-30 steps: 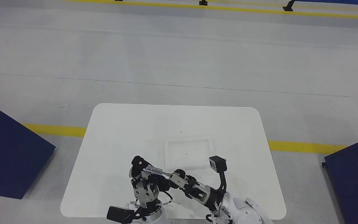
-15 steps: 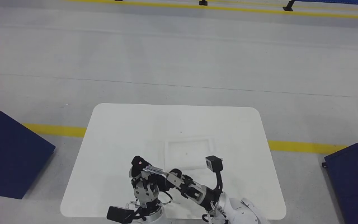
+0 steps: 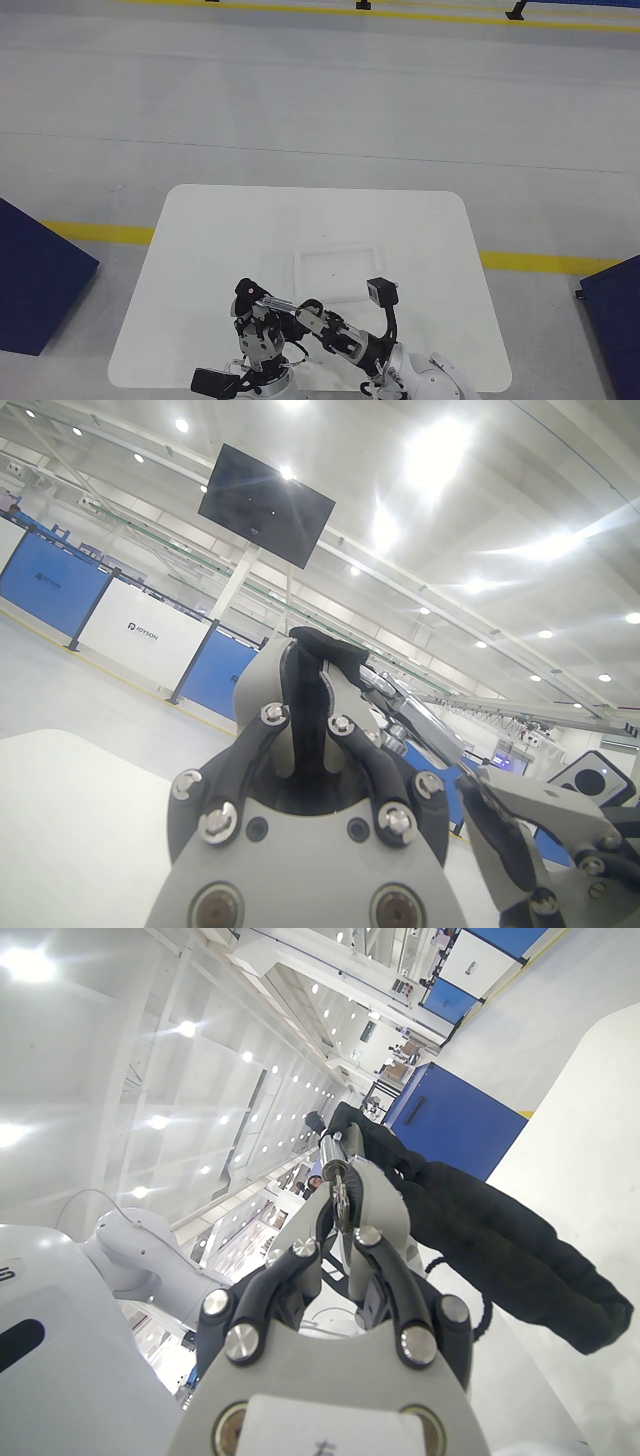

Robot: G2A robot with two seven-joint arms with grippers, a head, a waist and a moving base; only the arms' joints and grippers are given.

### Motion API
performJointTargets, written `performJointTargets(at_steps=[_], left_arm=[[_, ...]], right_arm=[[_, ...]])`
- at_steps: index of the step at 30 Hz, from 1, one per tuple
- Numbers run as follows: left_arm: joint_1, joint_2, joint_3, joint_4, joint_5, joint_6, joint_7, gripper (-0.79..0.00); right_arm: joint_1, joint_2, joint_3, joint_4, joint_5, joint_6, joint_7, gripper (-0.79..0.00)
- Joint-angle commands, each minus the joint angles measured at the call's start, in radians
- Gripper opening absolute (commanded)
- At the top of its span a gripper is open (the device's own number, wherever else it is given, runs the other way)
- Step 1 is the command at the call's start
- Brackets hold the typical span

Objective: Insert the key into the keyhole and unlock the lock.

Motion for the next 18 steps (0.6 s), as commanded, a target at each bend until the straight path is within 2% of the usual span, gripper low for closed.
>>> performJointTargets(at_steps=[1, 2, 5, 8, 16, 18], left_arm=[[0.000, 0.000, 0.000, 0.000, 0.000, 0.000, 0.000, -0.785], [0.000, 0.000, 0.000, 0.000, 0.000, 0.000, 0.000, -0.785], [0.000, 0.000, 0.000, 0.000, 0.000, 0.000, 0.000, -0.785], [0.000, 0.000, 0.000, 0.000, 0.000, 0.000, 0.000, -0.785], [0.000, 0.000, 0.000, 0.000, 0.000, 0.000, 0.000, -0.785], [0.000, 0.000, 0.000, 0.000, 0.000, 0.000, 0.000, -0.785]], right_arm=[[0.000, 0.000, 0.003, -0.001, 0.000, -0.003, -0.001, -0.157], [0.000, 0.000, 0.005, 0.000, -0.002, -0.004, -0.002, -0.163], [-0.003, 0.001, 0.015, -0.004, -0.002, -0.012, -0.003, -0.249], [-0.011, 0.003, 0.029, -0.006, -0.004, -0.018, 0.000, -0.400], [-0.051, 0.013, 0.070, -0.022, -0.010, -0.033, 0.026, -0.548], [-0.056, 0.014, 0.074, -0.025, -0.010, -0.035, 0.032, -0.625]])
